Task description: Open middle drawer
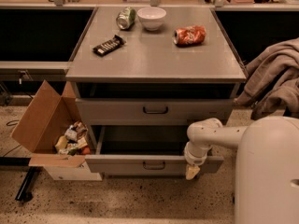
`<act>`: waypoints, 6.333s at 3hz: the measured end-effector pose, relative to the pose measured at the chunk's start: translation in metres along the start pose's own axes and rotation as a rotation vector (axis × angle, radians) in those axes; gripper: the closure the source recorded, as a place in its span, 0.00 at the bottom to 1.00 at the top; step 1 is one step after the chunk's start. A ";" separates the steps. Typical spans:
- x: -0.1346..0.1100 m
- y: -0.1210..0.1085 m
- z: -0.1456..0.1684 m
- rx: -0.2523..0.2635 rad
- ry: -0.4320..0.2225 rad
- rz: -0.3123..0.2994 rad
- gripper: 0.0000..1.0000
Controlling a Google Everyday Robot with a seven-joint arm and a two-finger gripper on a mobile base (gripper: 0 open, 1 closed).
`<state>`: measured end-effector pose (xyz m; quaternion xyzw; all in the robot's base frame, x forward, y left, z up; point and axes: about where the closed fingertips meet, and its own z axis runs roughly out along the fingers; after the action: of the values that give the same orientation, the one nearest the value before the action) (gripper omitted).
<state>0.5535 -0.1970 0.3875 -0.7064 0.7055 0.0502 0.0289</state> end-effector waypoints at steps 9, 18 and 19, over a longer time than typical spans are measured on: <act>0.002 0.037 -0.010 -0.016 0.038 -0.022 0.00; 0.011 0.069 -0.015 -0.061 0.013 -0.070 0.81; 0.011 0.069 -0.015 -0.061 0.013 -0.070 0.58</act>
Offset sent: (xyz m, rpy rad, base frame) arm -0.0452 -0.0240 0.0393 -0.0769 -0.0685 -0.0519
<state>0.4847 -0.2098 0.4037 -0.7314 0.6788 0.0658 0.0045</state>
